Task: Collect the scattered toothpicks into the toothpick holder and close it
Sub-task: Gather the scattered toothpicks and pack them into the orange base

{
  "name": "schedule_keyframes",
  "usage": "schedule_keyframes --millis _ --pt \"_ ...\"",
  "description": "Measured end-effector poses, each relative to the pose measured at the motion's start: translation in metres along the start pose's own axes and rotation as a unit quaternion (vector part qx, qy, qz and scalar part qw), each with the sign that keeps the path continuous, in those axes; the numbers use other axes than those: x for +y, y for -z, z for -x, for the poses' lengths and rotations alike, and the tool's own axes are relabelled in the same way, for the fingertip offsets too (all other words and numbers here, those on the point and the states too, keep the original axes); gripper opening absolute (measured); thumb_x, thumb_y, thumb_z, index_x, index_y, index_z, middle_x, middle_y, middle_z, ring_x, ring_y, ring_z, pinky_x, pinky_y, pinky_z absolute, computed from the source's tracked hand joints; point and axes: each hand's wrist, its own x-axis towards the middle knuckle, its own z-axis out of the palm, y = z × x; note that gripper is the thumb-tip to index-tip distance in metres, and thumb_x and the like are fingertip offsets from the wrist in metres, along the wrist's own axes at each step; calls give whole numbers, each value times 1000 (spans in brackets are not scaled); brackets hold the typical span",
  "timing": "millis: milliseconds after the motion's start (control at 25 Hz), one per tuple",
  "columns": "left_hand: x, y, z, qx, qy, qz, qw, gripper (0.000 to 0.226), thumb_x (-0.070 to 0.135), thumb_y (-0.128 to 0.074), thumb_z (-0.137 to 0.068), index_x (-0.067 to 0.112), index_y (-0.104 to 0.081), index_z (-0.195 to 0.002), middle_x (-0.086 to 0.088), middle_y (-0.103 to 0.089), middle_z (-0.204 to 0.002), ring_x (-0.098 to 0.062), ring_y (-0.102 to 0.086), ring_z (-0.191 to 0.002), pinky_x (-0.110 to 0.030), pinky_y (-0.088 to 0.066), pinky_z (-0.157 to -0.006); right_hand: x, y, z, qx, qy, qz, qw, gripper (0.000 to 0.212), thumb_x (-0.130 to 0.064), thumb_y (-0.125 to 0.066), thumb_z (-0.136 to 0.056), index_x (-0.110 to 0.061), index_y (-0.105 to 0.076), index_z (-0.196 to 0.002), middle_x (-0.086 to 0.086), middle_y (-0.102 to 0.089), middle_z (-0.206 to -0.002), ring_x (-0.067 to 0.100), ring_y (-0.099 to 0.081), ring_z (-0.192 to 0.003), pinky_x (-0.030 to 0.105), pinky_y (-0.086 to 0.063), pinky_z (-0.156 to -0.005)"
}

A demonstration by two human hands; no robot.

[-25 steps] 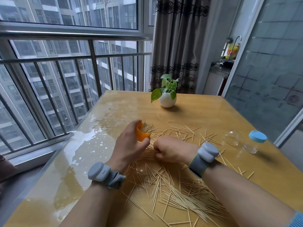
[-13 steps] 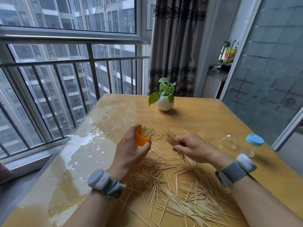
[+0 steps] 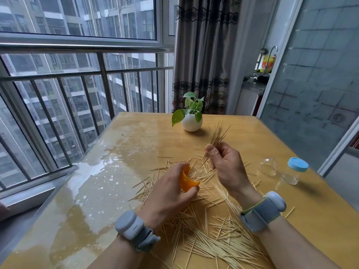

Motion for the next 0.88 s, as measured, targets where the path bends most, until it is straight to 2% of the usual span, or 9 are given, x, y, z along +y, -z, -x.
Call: schedule_keyframes --millis 120,200,280,360,480,680,800,880 --pt "2 -1 0 7 -1 -2 1000 63 52 -68 -79 29 -48 -134 12 -61 -116 -4 -57 -96 -5 -38 -76 13 -13 9 -28 -4 26 999 13 -29 -59 -97 -20 -68 -97 -3 -70 -88 11 -64 -86 38 -53 -80" --pt "1 0 -1 17 0 6 1000 61 53 -66 -78 29 -49 -131 11 -63 -109 -5 -60 -89 -12 -46 -74 21 -17 12 -52 7 74 996 19 -37 -58 -96 -21 -69 -101 4 -67 -99 18 -64 -97 44 -54 -87" --pt "1 -1 -1 21 7 15 1000 58 55 -65 -77 30 -51 -128 12 -64 -104 -5 -62 -86 -22 -52 -74 23 -18 14 -71 12 93 993 24 -43 -56 -96 -22 -68 -102 4 -67 -100 17 -65 -95 45 -55 -85" --pt "1 -1 -1 24 10 12 1000 53 55 -65 -78 30 -52 -123 12 -64 -98 -5 -61 -81 -25 -53 -72 21 -17 15 -80 5 77 994 26 -44 -55 -96 -21 -68 -101 3 -69 -98 18 -68 -90 44 -56 -82" --pt "3 -1 0 22 4 11 1000 51 54 -65 -78 30 -52 -120 12 -63 -95 -4 -60 -79 -25 -52 -70 21 -15 15 -68 -17 66 995 31 -43 -51 -97 -17 -67 -98 3 -71 -94 19 -68 -89 45 -56 -83" --pt "6 0 1 -1 -11 10 1000 53 48 -66 -80 28 -51 -126 10 -62 -105 -7 -59 -87 -26 -51 -78 28 -12 13 -46 36 165 985 50 -55 -39 -96 -12 -62 -84 7 -64 -88 22 -63 -84 47 -51 -75" --pt "7 1 2 -6 -16 12 1000 61 44 -69 -81 28 -47 -135 10 -61 -115 -8 -59 -96 -22 -50 -84 28 -7 9 -41 39 149 987 43 -46 -41 -99 -16 -63 -78 4 -63 -85 19 -62 -82 43 -51 -76" --pt "8 2 2 -15 -25 25 999 63 42 -67 -80 31 -44 -138 12 -60 -120 -6 -59 -99 -20 -49 -87 27 -9 11 -49 42 170 983 34 -40 -43 -99 -18 -63 -82 1 -61 -87 15 -61 -83 38 -51 -74"
